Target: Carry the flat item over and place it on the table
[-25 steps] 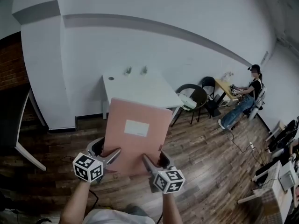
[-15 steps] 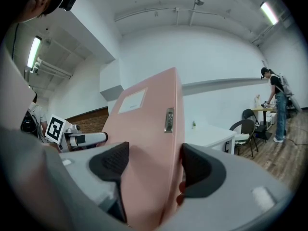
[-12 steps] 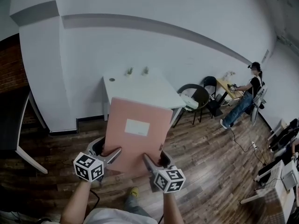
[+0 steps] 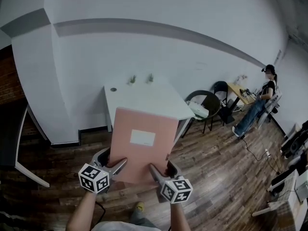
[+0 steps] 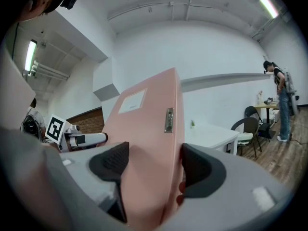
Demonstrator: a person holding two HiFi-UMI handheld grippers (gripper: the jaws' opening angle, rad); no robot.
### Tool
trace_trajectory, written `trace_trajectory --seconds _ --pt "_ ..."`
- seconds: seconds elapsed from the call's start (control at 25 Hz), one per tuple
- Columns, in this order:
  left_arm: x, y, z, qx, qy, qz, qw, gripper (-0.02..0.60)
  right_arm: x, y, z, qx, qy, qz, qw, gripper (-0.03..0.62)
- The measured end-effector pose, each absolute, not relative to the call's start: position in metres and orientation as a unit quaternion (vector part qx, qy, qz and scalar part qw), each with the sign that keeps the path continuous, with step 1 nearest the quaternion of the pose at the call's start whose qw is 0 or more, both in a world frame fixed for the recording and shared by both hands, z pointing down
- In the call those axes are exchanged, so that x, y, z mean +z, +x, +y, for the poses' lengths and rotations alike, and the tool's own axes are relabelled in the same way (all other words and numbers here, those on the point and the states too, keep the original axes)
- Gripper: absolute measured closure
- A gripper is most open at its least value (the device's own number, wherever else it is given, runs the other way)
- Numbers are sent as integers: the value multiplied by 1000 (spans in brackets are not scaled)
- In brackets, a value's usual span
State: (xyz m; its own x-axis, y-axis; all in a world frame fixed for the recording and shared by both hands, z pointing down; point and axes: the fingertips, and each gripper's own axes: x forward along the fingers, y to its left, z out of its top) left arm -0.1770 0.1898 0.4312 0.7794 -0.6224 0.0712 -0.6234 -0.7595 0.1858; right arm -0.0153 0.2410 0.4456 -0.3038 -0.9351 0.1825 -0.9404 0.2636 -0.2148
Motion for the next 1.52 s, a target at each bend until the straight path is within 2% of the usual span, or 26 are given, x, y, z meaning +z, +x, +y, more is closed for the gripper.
trace_trajectory --seconds 0.8,1.52 --pt "459 -54 26 21 922 -364 129 236 473 110 68 173 564 -807 24 253" --pt "459 -20 -55 13 922 -369 120 236 473 145 -14 160 565 -809 18 253"
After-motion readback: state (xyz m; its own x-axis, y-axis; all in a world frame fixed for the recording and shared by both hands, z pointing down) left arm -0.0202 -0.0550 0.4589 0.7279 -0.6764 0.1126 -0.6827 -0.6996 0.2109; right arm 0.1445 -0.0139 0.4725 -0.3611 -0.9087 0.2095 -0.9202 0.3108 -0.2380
